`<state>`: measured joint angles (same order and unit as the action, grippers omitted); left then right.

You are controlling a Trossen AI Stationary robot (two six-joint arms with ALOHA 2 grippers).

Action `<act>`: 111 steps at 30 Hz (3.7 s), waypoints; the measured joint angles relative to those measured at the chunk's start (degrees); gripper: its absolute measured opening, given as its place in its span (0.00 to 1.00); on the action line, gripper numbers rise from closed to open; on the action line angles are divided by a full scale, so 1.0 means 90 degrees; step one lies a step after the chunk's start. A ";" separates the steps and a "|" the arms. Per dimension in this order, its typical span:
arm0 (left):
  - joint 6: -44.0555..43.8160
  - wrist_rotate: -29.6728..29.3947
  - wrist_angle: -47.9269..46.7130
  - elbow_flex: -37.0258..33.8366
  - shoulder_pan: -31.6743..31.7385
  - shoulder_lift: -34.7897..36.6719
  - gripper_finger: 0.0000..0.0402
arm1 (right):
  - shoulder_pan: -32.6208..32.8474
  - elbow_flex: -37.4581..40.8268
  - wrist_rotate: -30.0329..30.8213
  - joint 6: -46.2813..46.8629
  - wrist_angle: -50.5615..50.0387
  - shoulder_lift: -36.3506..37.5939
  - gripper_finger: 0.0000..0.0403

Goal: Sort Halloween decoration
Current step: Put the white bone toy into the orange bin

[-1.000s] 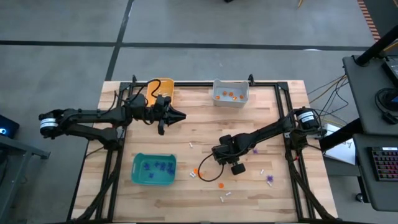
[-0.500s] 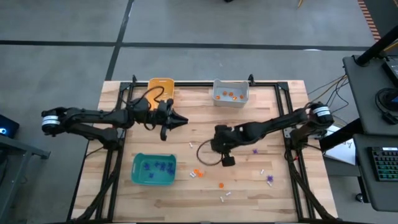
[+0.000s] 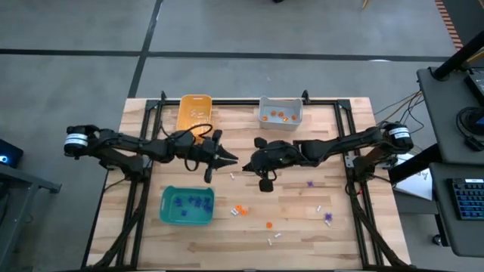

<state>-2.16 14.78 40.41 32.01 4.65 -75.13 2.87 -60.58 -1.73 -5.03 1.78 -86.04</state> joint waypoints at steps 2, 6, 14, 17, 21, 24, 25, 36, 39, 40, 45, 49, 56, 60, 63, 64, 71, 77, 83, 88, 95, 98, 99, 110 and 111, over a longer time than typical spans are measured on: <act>0.0084 0.0430 -0.0009 0.0000 0.0000 -0.0015 0.13 | 0.0002 0.0007 -0.0017 0.0090 0.0162 0.0000 0.02; 0.0376 0.0783 -0.0015 0.0000 -0.0013 0.0028 0.21 | 0.0010 0.0197 -0.0022 0.0299 0.0670 0.0000 0.02; 0.0679 0.0460 -0.0090 -0.0002 -0.0013 0.0023 0.35 | 0.0010 0.0469 -0.0028 0.0322 0.1660 0.0000 0.02; 0.0685 0.0460 -0.0068 -0.0017 -0.0013 0.0023 0.36 | 0.0010 0.0469 -0.0030 0.0325 0.1693 0.0000 0.02; 0.0685 0.0458 -0.0032 -0.0019 -0.0013 -0.0014 0.36 | 0.0010 0.0467 -0.0030 0.0322 0.1694 0.0000 0.02; 0.0674 0.0458 0.0151 -0.0022 -0.0013 -0.0166 0.36 | 0.0010 0.0466 -0.0030 0.0323 0.1693 0.0000 0.02; 0.0663 0.0452 0.0232 -0.0022 -0.0013 -0.0244 0.36 | 0.0010 0.0466 -0.0030 0.0325 0.1698 0.0000 0.02; 0.0516 0.0448 0.0940 -0.0027 -0.0019 -0.0708 0.30 | 0.0010 0.0466 -0.0030 0.0323 0.1686 0.0000 0.02; 0.0515 0.0449 0.0952 -0.0027 -0.0025 -0.0708 0.25 | 0.0010 0.0466 -0.0030 0.0317 0.1680 0.0000 0.02; 0.0515 0.0450 0.0951 -0.0027 -0.0025 -0.0708 0.24 | 0.0010 0.0466 -0.0028 0.0301 0.1678 0.0000 0.02; 0.0515 0.0450 0.0947 -0.0027 -0.0025 -0.0708 0.17 | 0.0010 0.0466 -0.0025 0.0288 0.1673 0.0000 0.02; 0.0515 0.0450 0.0947 -0.0027 -0.0025 -0.0705 0.08 | 0.0010 0.0466 -0.0025 0.0304 0.1658 0.0000 0.02; 0.0400 0.0448 0.0922 -0.0027 -0.0024 -0.0705 0.02 | 0.0010 0.0469 -0.0030 0.0364 0.1608 0.0000 0.07; 0.0370 0.0423 0.0921 -0.0027 -0.0021 -0.0703 0.01 | -0.0012 0.0465 -0.0023 0.0554 0.1601 0.0000 0.17; 0.0350 0.0404 0.0922 -0.0027 -0.0015 -0.0702 0.00 | -0.0022 0.0461 -0.0025 0.0559 0.1598 0.0000 0.25; 0.0345 0.0404 0.0922 -0.0027 -0.0015 -0.0700 0.00 | -0.0022 0.0461 -0.0027 0.0563 0.1596 0.0001 0.27; 0.0289 0.0453 0.0701 -0.0024 0.0024 -0.0502 0.00 | -0.0046 0.0449 0.0341 0.0711 0.1333 0.0137 0.36; 0.0276 0.0282 0.0036 0.0030 0.0106 -0.0102 0.00 | -0.0049 0.0442 0.1016 0.1140 0.1314 0.0382 0.34; 0.0190 -0.0984 -0.2270 0.0563 0.0283 0.0454 0.00 | -0.0078 0.0440 0.1077 0.1308 0.1261 0.0526 0.31; 0.0080 -0.3065 -0.6349 0.1980 0.0769 0.0592 0.00 | -0.0075 0.0440 0.1095 0.1289 0.0953 0.0539 0.31; -0.0199 -0.4093 -0.9491 0.3372 0.2372 -0.0091 0.00 | -0.0075 0.0440 0.1387 0.1351 0.0633 0.0525 0.31; -0.0052 -0.3611 -0.9529 0.3436 0.3197 -0.0458 0.00 | -0.0075 0.0440 0.1386 0.1426 0.0530 0.0512 0.30; 0.0042 -0.3401 -0.9522 0.3459 0.3465 -0.0598 0.00 | -0.0075 0.0440 0.1386 0.1442 0.0481 0.0512 0.30; 0.0460 -0.2743 -0.9512 0.4227 0.4895 -0.2484 0.06 | -0.0075 0.0440 0.1386 0.1414 0.0304 0.0510 0.30; 0.0505 -0.2743 -0.9505 0.4307 0.4894 -0.2614 0.08 | -0.0075 0.0440 0.1386 0.1411 0.0304 0.0510 0.30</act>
<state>2.39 -9.91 -45.13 70.77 48.70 -98.65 2.20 -56.62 10.74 7.67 4.51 -81.45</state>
